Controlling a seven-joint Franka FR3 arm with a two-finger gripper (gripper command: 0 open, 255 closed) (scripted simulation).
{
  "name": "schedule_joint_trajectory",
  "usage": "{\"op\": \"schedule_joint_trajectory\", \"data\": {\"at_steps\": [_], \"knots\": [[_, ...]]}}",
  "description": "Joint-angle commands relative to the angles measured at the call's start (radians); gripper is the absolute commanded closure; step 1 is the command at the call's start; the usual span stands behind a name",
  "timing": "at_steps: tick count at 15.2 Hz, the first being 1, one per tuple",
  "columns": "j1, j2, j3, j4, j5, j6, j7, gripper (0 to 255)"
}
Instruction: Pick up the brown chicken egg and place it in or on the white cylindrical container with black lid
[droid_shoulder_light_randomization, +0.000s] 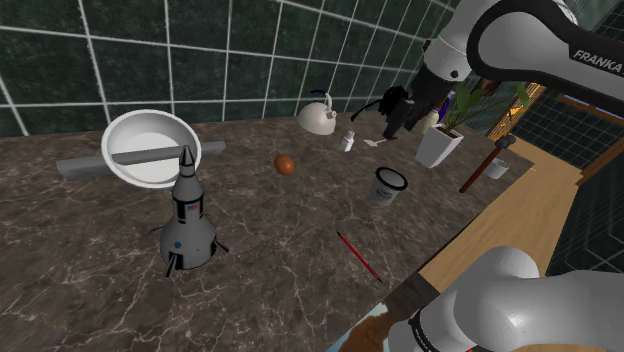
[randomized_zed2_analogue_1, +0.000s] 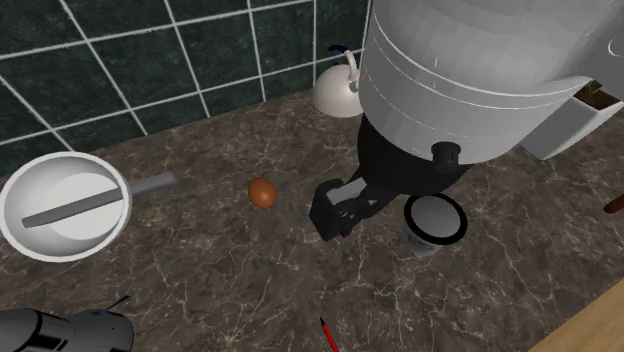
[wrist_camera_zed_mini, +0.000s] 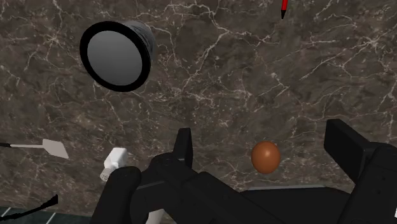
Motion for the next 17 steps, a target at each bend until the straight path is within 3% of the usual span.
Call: {"op": "schedule_joint_trajectory", "data": {"at_steps": [1, 9, 17], "knots": [[0.0, 0.0, 0.0, 0.0, 0.0, 0.0, 0.0, 0], [0.015, 0.184, -0.013, -0.075, 0.034, 0.277, 0.033, 0], [0.035, 0.435, -0.022, -0.057, 0.081, 0.53, 0.046, 0]]}}
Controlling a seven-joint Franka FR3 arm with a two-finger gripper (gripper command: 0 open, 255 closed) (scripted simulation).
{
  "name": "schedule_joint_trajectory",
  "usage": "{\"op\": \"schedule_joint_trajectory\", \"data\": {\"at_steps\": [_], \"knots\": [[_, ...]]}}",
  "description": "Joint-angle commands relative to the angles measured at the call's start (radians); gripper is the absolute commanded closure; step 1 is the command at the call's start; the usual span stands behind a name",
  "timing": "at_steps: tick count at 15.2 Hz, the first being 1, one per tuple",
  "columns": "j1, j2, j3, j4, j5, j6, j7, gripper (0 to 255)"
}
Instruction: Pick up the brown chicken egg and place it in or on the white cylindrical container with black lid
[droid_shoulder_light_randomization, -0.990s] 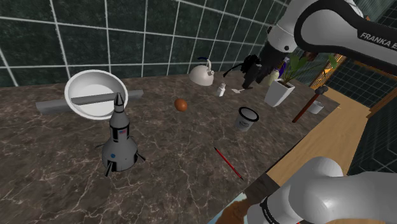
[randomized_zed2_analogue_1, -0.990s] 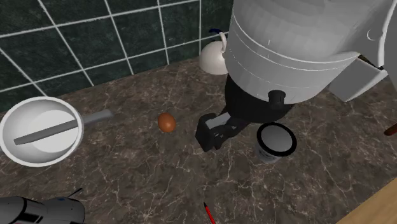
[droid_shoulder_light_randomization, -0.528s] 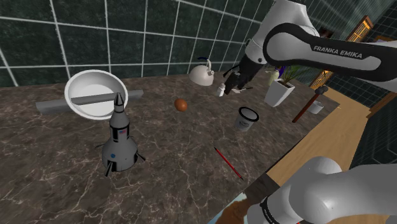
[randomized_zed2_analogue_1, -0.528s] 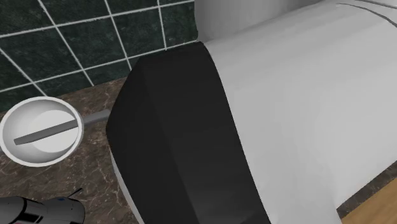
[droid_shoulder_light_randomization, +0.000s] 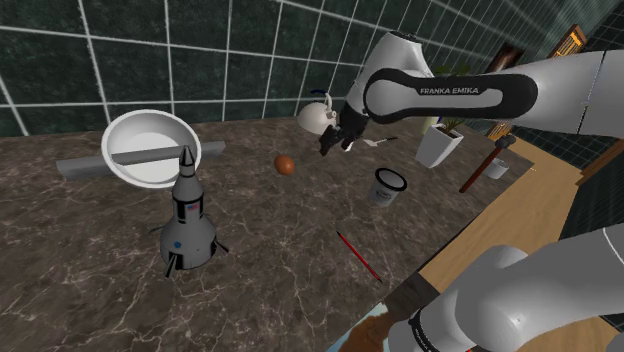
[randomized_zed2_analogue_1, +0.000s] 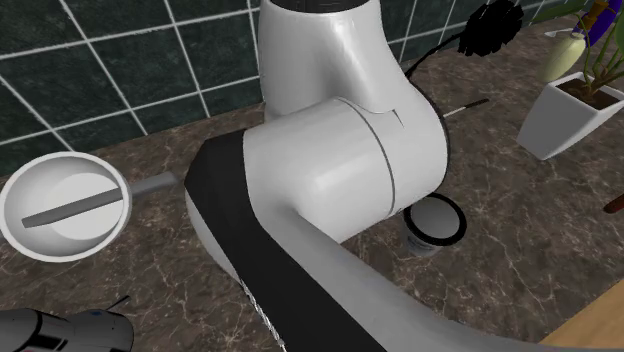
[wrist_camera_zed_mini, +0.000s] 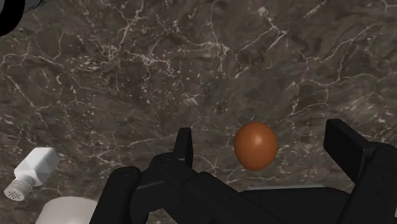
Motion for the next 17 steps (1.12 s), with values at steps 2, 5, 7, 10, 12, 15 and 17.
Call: {"op": "schedule_joint_trajectory", "data": {"at_steps": [2, 5, 7, 10, 12, 15, 17], "knots": [[0.006, 0.096, -0.007, 0.02, 0.022, 0.086, -0.007, 0], [0.013, 0.204, -0.008, 0.059, 0.049, 0.163, -0.012, 0], [0.018, 0.278, -0.008, 0.093, 0.069, 0.208, -0.018, 0], [0.023, 0.39, -0.004, 0.153, 0.102, 0.267, -0.029, 0], [0.024, 0.465, 0.0, 0.2, 0.124, 0.3, -0.037, 0], [0.023, 0.523, 0.005, 0.226, 0.138, 0.335, -0.043, 0], [0.023, 0.546, 0.007, 0.228, 0.141, 0.355, -0.045, 0]]}}
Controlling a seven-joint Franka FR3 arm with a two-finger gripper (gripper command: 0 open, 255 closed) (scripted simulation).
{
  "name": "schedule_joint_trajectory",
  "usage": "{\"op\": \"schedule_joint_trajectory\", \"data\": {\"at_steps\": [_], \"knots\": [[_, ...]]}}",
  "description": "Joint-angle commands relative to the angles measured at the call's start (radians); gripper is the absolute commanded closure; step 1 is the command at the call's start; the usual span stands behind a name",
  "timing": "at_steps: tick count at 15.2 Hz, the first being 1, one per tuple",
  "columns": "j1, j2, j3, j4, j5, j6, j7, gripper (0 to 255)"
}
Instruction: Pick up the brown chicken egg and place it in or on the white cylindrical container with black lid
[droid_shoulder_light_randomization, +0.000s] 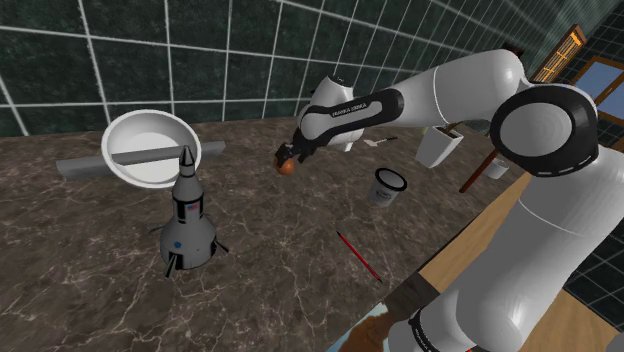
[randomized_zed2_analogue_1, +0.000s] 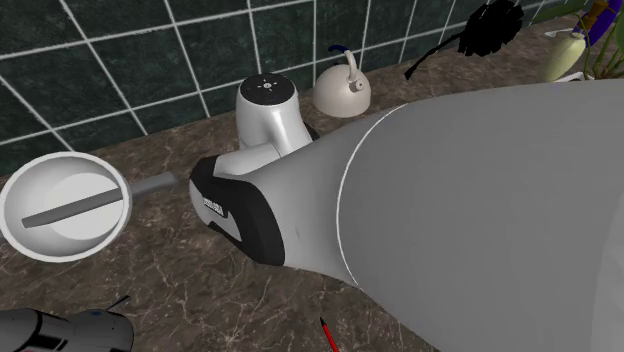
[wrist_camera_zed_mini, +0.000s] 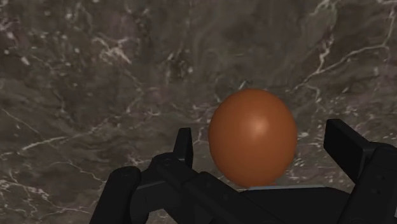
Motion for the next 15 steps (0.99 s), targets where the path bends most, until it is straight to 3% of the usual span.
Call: {"op": "schedule_joint_trajectory", "data": {"at_steps": [1, 12, 13, 15], "knots": [[0.0, 0.03, 0.002, 0.01, 0.004, 0.021, -0.002, 0], [0.0, 0.06, 0.004, 0.014, 0.008, 0.046, -0.005, 0], [0.0, 0.06, 0.004, 0.014, 0.008, 0.046, -0.005, 255], [0.0, 0.06, 0.004, 0.014, 0.008, 0.046, -0.005, 255]]}}
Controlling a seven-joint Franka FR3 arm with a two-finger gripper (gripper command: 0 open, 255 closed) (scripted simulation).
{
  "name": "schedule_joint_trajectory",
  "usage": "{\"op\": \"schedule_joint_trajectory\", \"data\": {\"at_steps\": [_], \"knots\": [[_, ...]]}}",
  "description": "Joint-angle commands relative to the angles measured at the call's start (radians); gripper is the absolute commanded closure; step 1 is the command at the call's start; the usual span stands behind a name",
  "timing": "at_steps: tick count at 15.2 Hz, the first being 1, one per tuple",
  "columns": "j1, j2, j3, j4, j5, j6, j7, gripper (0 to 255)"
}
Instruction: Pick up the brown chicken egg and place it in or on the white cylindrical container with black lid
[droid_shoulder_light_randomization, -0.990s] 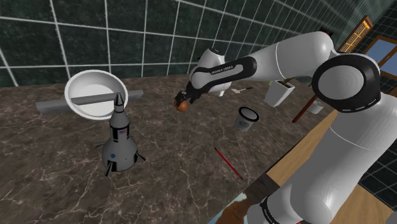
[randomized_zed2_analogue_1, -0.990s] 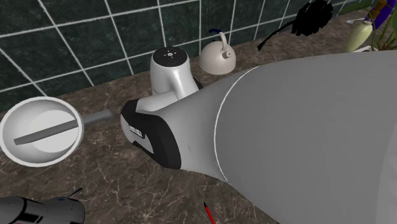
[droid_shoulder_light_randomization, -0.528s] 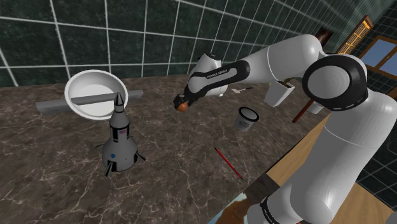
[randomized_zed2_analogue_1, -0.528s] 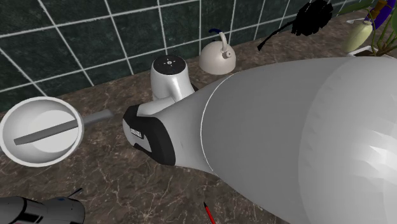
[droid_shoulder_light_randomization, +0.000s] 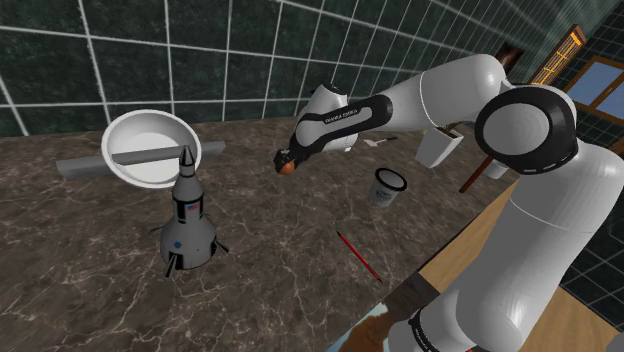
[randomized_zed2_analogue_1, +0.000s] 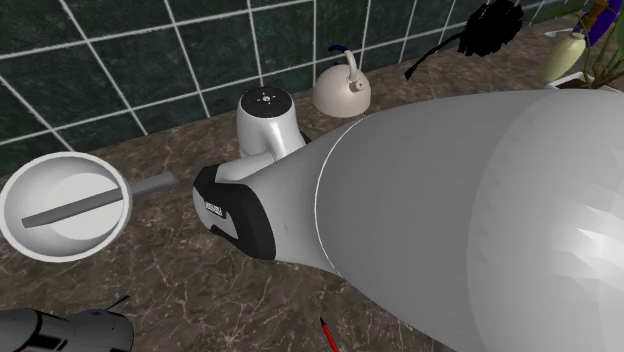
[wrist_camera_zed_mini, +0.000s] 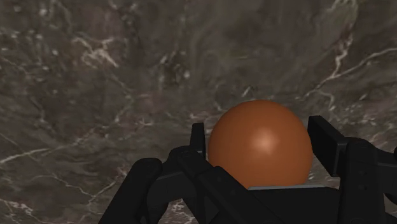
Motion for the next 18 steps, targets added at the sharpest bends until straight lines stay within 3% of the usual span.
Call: {"op": "schedule_joint_trajectory", "data": {"at_steps": [1, 7, 18], "knots": [[0.0, 0.0, 0.0, 0.0, 0.0, 0.0, 0.0, 255], [0.0, 0.0, 0.0, 0.0, 0.0, 0.0, 0.0, 255], [0.003, -0.086, -0.006, 0.045, -0.019, -0.131, 0.018, 255]]}}
